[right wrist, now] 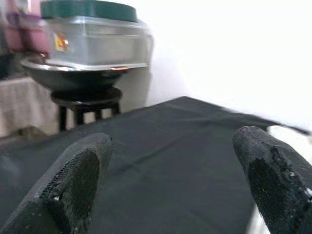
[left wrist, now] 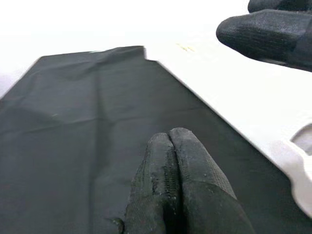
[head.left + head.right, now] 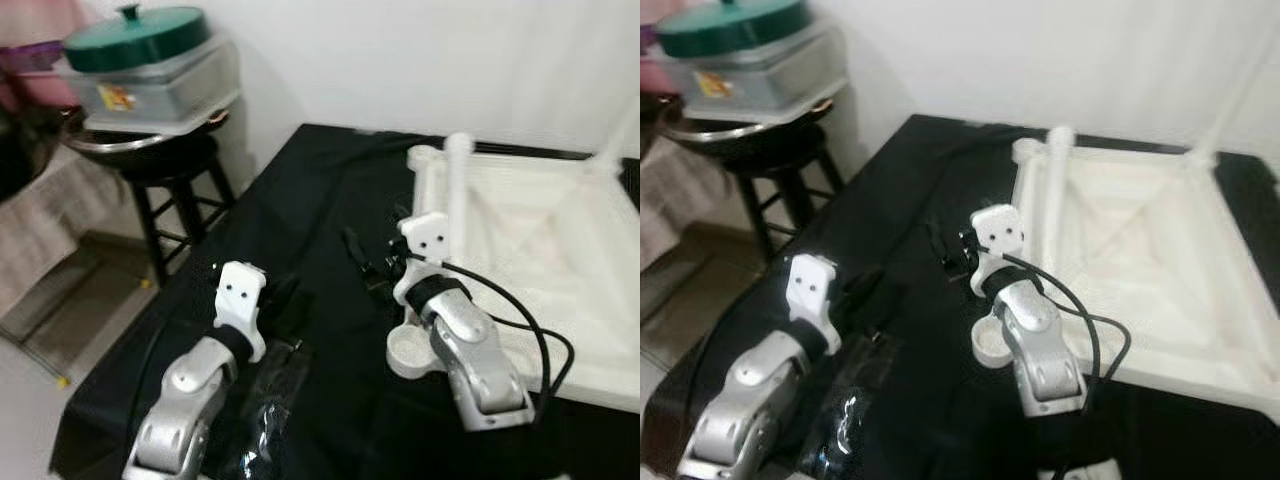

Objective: Building children table

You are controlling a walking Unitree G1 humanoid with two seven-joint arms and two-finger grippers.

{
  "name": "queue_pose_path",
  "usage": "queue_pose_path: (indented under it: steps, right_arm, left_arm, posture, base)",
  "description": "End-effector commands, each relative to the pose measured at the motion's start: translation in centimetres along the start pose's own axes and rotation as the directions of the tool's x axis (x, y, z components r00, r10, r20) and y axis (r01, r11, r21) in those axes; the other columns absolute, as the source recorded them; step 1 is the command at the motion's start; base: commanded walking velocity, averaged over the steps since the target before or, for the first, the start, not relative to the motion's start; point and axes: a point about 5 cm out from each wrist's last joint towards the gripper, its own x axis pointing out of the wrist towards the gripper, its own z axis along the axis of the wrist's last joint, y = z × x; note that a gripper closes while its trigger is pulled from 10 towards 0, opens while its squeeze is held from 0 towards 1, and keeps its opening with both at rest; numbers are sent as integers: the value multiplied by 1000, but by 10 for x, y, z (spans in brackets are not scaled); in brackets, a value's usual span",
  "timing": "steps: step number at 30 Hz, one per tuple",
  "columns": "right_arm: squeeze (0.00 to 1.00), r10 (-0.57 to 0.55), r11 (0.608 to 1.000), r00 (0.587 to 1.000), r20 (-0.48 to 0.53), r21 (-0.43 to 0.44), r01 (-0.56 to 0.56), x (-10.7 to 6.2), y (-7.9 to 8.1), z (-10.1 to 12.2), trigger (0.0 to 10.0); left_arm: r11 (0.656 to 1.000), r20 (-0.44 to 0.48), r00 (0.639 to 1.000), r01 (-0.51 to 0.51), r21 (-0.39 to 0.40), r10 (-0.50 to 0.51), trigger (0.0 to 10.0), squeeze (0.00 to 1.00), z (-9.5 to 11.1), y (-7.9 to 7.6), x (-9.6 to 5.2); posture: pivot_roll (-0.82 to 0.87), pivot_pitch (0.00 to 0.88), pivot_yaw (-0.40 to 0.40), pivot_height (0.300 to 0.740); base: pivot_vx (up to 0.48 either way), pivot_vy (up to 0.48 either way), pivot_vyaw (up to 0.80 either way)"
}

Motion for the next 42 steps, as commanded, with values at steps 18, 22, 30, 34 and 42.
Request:
queue_pose_path:
  steps: [18,22,30,34,42]
  right_arm:
    - [0,78,979,996,-48,-186,-86,0,-2,0,10000]
    - [0,165,948,985,-47,-267,-172,0,-6,6,10000]
    - [0,262,884,965,-29,-395,-252,1,-15,23,10000]
    - [0,278,897,959,-53,-342,-279,0,-6,19,10000]
    - [0,313,906,947,-66,-279,-319,-4,1,13,10000]
  left_arm:
    - [997,-56,998,39,72,-35,10000,0,-10,-5,-4]
    - [994,-66,996,60,96,-54,10000,0,-12,-8,-5]
    - [982,-80,992,112,151,-101,10000,0,-14,-15,-6]
    - [966,-94,986,153,206,-136,10000,0,-14,-16,-8]
    - [943,-101,979,197,269,-175,10000,0,-12,-17,-9]
  posture:
    - [9,82,56,740]
    - [6,81,58,740]
    - [6,84,51,740]
    - [8,85,51,740]
    - [7,87,50,740]
  base:
    - [0,0,-800]
    - [0,0,-727]
    - [0,0,0]
    - [0,0,-200]
    - [0,0,-800]
